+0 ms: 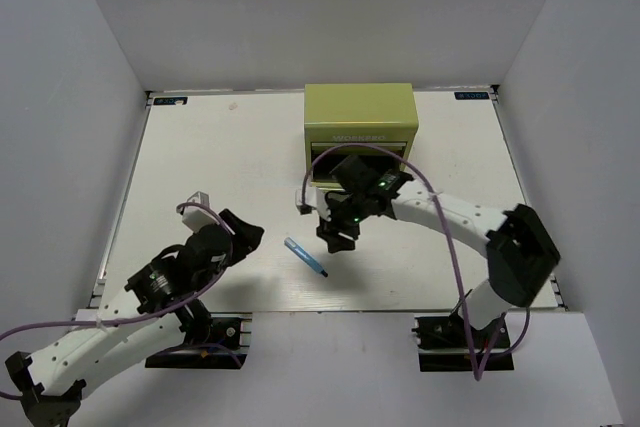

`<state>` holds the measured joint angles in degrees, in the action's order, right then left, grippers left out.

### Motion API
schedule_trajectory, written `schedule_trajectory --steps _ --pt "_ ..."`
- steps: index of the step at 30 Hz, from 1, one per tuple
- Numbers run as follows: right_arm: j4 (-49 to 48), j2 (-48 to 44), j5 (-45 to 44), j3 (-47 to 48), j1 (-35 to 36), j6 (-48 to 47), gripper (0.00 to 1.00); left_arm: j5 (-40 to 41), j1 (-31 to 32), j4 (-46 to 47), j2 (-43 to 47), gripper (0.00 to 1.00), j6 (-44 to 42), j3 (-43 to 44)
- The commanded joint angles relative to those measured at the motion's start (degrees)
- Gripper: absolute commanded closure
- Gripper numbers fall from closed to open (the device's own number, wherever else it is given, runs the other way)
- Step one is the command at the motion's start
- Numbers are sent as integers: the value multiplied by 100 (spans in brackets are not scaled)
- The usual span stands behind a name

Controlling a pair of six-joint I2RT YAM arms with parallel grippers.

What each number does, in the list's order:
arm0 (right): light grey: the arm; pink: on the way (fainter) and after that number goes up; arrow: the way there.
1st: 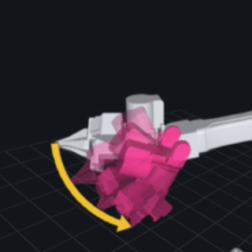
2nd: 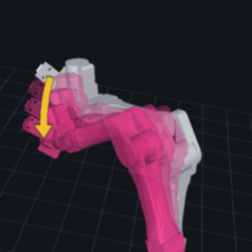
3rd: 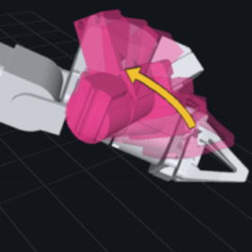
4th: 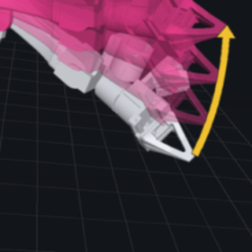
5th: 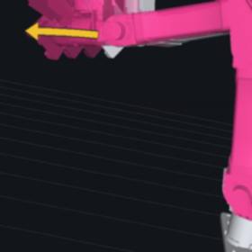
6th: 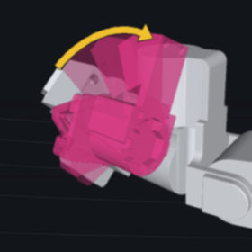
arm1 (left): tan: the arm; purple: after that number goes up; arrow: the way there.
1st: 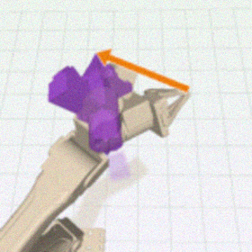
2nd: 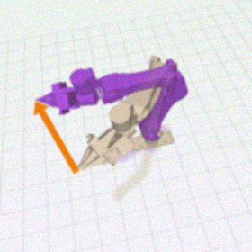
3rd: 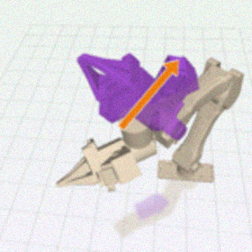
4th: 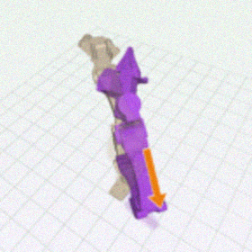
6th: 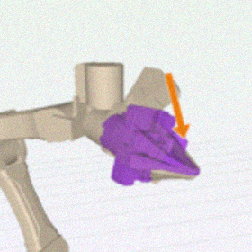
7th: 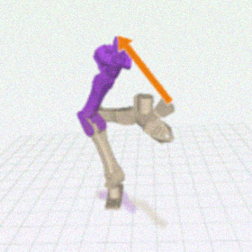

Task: Sort the stationery into containers
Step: Pick up the pen from the center of the board.

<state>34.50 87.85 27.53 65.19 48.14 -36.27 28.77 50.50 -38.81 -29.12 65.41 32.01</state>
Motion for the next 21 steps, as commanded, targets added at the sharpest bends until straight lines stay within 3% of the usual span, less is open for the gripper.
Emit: schedule_trajectory --steps 1,7,16,21 --pt "-391 512 -406 345 345 1084 37 251 21 -1276 248 36 121 314" --pt "-839 1530 -819 810 811 1912 28 357 21 -1876 565 35 244 596" --pt "-1068 2297 -1566 1312 1100 2589 26 357 21 -2069 847 35 306 649" --pt "-1507 2456 -2488 1163 1268 2818 26 357 21 -2069 847 33 306 701"
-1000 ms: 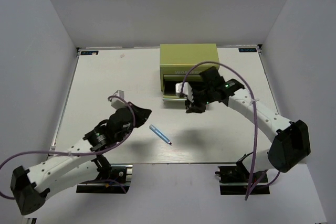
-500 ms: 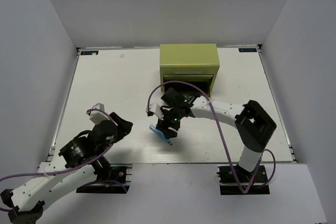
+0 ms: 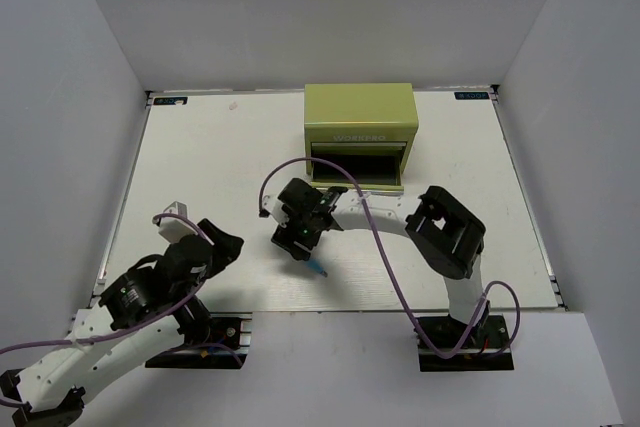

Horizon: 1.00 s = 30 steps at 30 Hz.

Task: Sort the stationery into containers
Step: Pick up the pen from the center of the board, then place the pen in the storage box.

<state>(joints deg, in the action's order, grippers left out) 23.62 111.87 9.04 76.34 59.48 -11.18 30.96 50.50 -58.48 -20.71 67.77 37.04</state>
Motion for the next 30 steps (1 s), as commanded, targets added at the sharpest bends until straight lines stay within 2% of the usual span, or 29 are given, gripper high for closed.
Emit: schedule_trajectory --steps 1,4,5,8,9,13,17,21,26,30 --pt "-454 89 -736 31 151 309 27 191 21 -102 -55 33 70 199" --pt "-507 141 -851 -48 195 327 35 191 21 20 -109 33 70 199" --pt "-507 142 -886 -153 230 301 44 191 21 21 -161 33 70 199" --pt "-525 19 -869 -312 283 292 60 191 21 161 -231 33 0 146" --pt "-525 -42 -877 -364 292 274 69 191 21 240 -232 33 -53 146" --pt "-498 -315 -729 -690 257 -111 88 138 21 564 -363 33 -176 93" --pt "-244 -972 -351 -734 143 -753 92 -115 21 1092 -425 33 -544 -99" --pt "160 -1563 115 -270 -33 -1490 93 -319 21 1742 -530 33 -835 -319" --pt "363 -2090 -217 4 -226 -2018 94 -547 21 2533 -583 33 -1081 -504" --pt "232 -2301 -875 -22 -490 -2415 94 -678 21 2938 -636 33 -1196 -644"
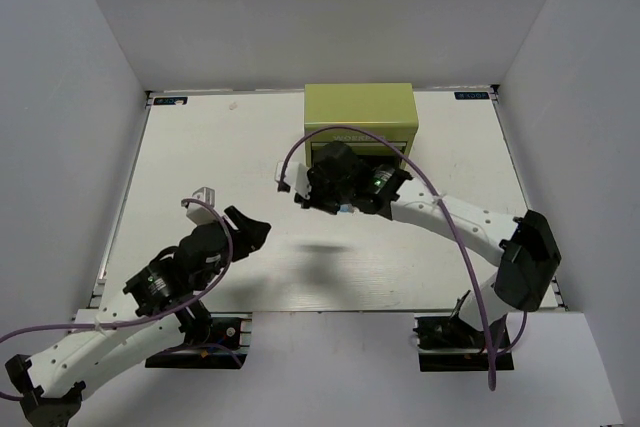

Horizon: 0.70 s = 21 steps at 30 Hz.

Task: Sort the stationery into containers
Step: Place the pen in the storage box.

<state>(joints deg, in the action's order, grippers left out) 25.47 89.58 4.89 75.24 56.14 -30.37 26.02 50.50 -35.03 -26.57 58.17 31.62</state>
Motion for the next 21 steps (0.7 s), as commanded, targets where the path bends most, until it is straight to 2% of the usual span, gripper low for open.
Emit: schedule_trajectory --steps 1,8,13,17,20,21 --pt "-7 -81 -688 78 -356 -661 96 -185 21 680 -103 33 -297 -103" --pt "-762 103 -1270 26 -1165 -1645 99 -624 21 1655 -586 33 -482 -367" --pt "-940 410 -938 122 -1597 -2095 99 -853 21 1797 -938 33 -544 -314" --pt "-606 692 -237 315 -1729 -2438 89 -906 21 1903 -991 33 -544 -375" --pt "-254 903 21 395 -1756 -2553 78 -906 21 1964 -920 33 -544 -437" --pt "-253 947 30 395 -1756 -2562 66 -906 21 1964 -920 33 -544 -489"
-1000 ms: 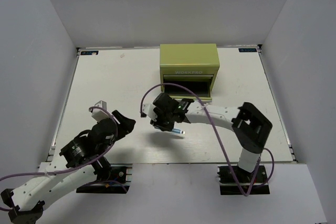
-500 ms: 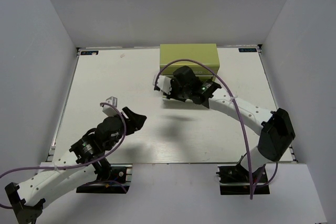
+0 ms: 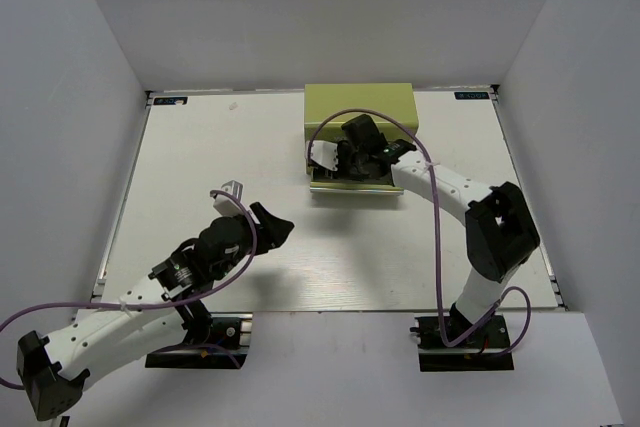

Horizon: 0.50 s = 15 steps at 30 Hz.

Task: Sort the stationery into containers
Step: Place the pen in the storage box.

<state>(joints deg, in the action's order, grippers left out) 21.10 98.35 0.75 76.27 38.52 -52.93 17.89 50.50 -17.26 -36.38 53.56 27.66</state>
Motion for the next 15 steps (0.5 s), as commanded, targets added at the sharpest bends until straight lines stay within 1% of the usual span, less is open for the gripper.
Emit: schedule_trajectory --steps 1,2,3,7,9,11,12,13,14,15 --pt "53 88 408 275 -3 -315 59 -93 21 188 113 33 -30 -94" --pt "-53 149 321 266 -29 -236 51 -93 21 188 114 33 -30 -94" --pt "-54 167 320 274 -29 -218 48 -145 21 188 114 33 -30 -94" --pt "25 97 539 397 -73 -113 44 -145 21 188 114 33 -30 -94" --pt "113 1 732 415 -82 -139 45 -145 21 188 114 33 -30 -146" --pt "340 -52 1073 485 -99 -191 64 -145 21 240 114 33 -30 -147" --pt "603 -105 1337 511 -117 -218 76 -145 21 240 114 33 -30 -147" --pt "753 -105 1470 625 -152 -436 100 -145 21 301 114 33 -30 -147" --pt "1355 -88 1811 678 -152 -560 100 -145 21 302 114 33 -30 -147" --pt "1588 -44 2084 748 -143 -726 100 -145 21 302 61 33 -30 -147"
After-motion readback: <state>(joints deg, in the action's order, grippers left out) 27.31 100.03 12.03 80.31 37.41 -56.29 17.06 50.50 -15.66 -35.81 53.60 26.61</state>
